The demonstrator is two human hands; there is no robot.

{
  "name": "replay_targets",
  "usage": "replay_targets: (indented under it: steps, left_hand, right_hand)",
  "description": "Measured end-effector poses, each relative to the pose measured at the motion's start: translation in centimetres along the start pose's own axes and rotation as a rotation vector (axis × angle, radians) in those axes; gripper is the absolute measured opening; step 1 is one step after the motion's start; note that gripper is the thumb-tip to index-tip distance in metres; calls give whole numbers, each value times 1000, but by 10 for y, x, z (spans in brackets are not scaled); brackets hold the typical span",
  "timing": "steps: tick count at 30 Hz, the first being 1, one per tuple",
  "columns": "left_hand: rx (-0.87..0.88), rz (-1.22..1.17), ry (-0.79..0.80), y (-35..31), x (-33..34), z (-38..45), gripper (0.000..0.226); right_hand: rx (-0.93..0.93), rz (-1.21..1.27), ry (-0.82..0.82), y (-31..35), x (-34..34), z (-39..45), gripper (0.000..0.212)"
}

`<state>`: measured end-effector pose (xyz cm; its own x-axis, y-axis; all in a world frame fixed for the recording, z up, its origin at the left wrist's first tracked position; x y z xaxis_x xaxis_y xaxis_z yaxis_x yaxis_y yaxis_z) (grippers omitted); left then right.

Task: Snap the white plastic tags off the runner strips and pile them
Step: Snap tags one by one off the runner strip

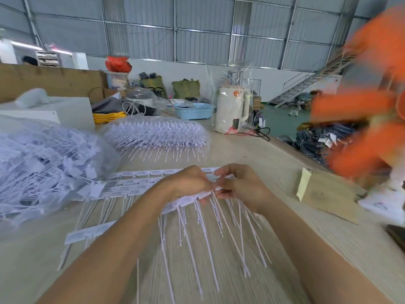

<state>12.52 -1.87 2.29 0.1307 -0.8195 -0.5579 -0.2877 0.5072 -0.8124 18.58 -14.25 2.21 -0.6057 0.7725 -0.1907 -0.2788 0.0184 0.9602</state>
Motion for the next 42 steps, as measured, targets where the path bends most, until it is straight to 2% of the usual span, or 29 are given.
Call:
replay_targets:
  steps: [4,6,8,10,14,17,18,20,23,27,31,33,38,40,42]
  left_hand:
    - [-24,-158,-45,2,-1,1,32]
    - [-50,-80,-71,0,-2,0,39]
    - [-83,24,-64,-4,0,-2,40]
    - [-138,4,-12,-7,1,-4,39]
    - [-224,-257,172,-17,4,-9,28]
    - [-203,-224,207,-22,-1,-15,35]
    - [-185,-199,206,-23,-3,-18,38]
    - [-99,-150,111,-27,-11,-23,36]
    - [-8,-168,5,-29,-11,-25,26]
    - [-4,-9,20,-26,-7,-19,24]
    - [28,184,63,-20,-6,-17,35]
    - [57,218,90,-19,-2,-18,34]
    - [25,108,48,-10,-4,-12,40]
    - [17,70,12,-9,-8,-10,41]
    - [-7,108,-24,-8,-13,-9,30]
  right_hand:
    - [-45,-35,42,3,-1,-2,16]
    - [-63,-64,77,5,0,-4,10]
    - [-96,-148,80,8,-1,-3,13]
    - [-145,-224,50,13,-4,-2,18]
    - [-309,-288,-13,23,-9,-2,25]
    - [-263,-315,-169,19,-30,4,20]
    - [-193,-264,-242,15,-45,6,15]
    - [-32,64,-301,8,-70,7,10]
    - [119,481,-222,7,-74,7,14]
    - [191,600,-87,11,-51,2,12]
    - [274,372,124,10,-25,-6,16]
    - [272,254,159,6,-14,-6,16]
    - [177,156,108,0,1,-6,4]
    - [105,72,47,1,0,-4,14]
    - [29,27,-27,4,-4,-1,19]
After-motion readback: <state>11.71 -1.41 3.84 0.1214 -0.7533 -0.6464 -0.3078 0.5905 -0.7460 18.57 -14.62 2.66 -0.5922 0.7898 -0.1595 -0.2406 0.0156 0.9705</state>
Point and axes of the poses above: each hand's wrist, its own z-axis towards the middle knuckle, its own x-axis out of the palm, y = z × x, the point moved 4 cm from there along z, towards the middle knuckle, and after that the axes turned 6 degrees about -x, right-handed, at the moved point
